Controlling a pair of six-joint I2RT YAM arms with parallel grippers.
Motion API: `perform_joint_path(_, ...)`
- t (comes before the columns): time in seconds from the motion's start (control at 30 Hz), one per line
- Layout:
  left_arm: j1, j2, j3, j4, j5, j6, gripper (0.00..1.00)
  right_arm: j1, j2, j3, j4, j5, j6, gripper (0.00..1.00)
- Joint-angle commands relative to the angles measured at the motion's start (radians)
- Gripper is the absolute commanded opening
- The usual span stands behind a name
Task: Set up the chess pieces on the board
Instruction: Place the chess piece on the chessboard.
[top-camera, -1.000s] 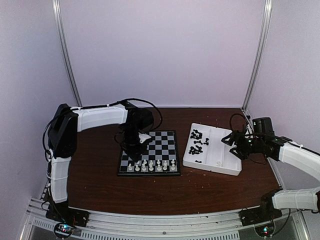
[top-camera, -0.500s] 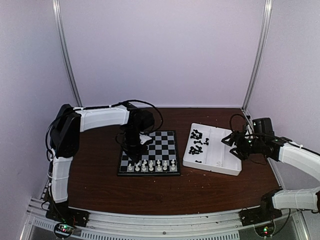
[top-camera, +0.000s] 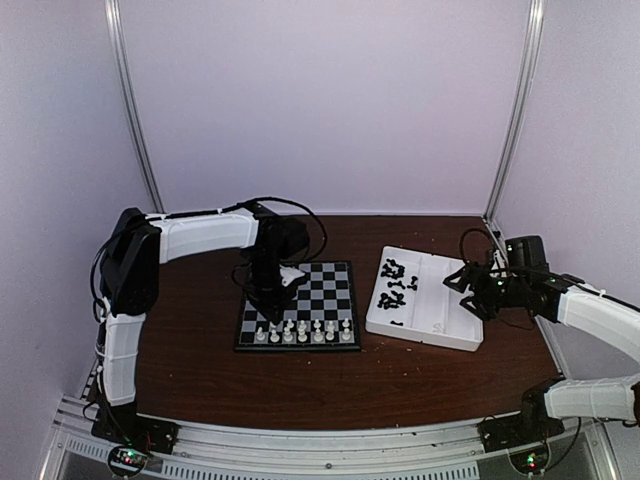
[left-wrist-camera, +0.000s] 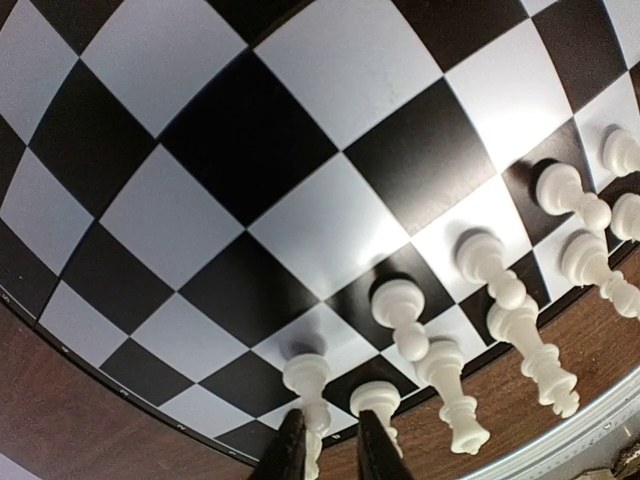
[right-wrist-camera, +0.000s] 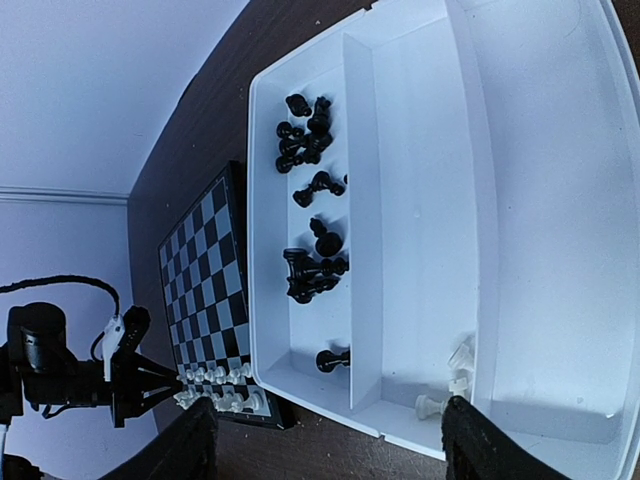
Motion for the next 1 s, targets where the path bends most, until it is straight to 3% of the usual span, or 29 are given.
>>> perform_joint_path(0.0,0.008,0.000,0.023,-0.015,0.002,0.006,0.19,-0.008,-0.010,-0.014,0.019,-0.011,0.001,0.76)
perform_joint_path(0.97,0.008,0.028,0.007,0.014,0.025,-0.002,0.19,-0.021,-0.027,-0.018,0.008,-0.015,0.003,0.76)
